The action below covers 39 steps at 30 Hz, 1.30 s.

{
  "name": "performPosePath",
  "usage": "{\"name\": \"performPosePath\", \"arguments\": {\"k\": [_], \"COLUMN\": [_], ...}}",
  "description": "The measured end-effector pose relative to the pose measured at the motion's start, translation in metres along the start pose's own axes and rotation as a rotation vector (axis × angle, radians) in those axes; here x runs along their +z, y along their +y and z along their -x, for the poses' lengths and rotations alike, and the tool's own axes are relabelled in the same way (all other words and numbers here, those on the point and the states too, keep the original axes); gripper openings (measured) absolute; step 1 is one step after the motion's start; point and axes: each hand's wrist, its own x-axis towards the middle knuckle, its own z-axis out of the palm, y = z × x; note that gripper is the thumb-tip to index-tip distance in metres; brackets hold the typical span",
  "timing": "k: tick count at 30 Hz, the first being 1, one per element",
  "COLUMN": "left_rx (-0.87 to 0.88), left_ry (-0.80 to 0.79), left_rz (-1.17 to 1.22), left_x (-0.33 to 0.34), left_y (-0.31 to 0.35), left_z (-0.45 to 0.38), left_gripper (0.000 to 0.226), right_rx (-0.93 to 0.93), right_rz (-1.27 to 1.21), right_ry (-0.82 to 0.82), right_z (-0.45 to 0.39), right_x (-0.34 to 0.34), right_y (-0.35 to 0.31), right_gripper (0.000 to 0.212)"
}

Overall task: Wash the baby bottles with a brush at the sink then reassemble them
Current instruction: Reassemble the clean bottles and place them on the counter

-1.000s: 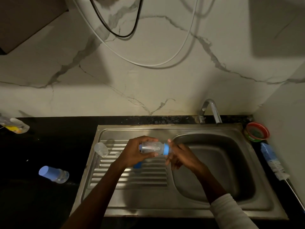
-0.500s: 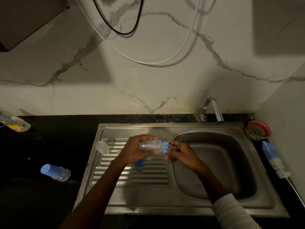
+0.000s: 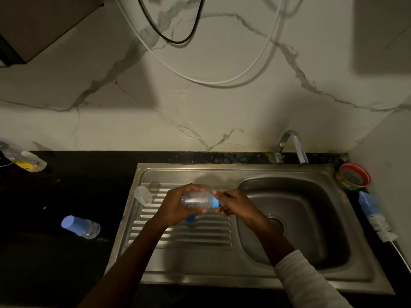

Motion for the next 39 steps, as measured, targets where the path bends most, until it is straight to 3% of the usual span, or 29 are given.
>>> {"name": "performPosePath", "arguments": {"k": [4,7,9,13,15,19,22,29,32,35,37,39], "left_rx": [-0.065,-0.160,-0.223,-0.262,-0.263,-0.260,-0.240,-0.169,-0.216,-0.360,-0.379,-0.327], "left_ry": [0.010,0.154,0.235,0.281,0.285,0.258,0.232,0.159,0.085,0.074,0.097,0.027], "left_rz": [-0.149,-0.137,-0.107,-0.109,-0.102,-0.104,-0.070,-0.097,-0.081,0.013,0.098,0.481], "left_x": [-0.022,-0.043,-0.055,-0.076,-0.083,-0.092,-0.092,-0.082,-0.078,-0.088,-0.107,-0.129], "left_y": [-0.021,-0.039,-0.048,-0.059,-0.062,-0.070,-0.071,-0.063,-0.060,-0.019,0.024,0.073], "left_z": [0.019,0.043,0.061,0.087,0.094,0.102,0.103,0.088,0.072,0.033,-0.002,-0.035], "left_gripper": [0.056,0.057,0.053,0.050,0.052,0.055,0.055,0.054,0.041,0.006,0.015,0.025], "right_rx": [-0.055,-0.074,-0.096,-0.077,-0.081,-0.127,-0.083,-0.141,-0.180,-0.103,-0.144,-0.395], "right_rz": [0.117,0.066,0.284,0.620,0.690,0.761,0.961,1.014,0.843,0.576,0.323,-0.142], "right_ry": [0.009,0.139,0.197,0.117,0.109,0.037,0.004,0.044,0.166,0.134,0.139,0.192], "right_z": [-0.008,-0.023,-0.036,-0.047,-0.051,-0.061,-0.063,-0.060,-0.060,-0.050,-0.030,-0.008], "right_x": [0.031,0.047,0.051,0.078,0.089,0.120,0.143,0.139,0.099,0.042,0.002,-0.038], "right_y": [-0.014,-0.009,0.002,0.021,0.032,0.037,0.042,0.056,0.052,-0.004,-0.072,-0.139], "right_gripper": [0.044,0.039,0.031,0.011,0.011,0.034,0.046,0.026,0.046,0.023,0.022,0.028]}}
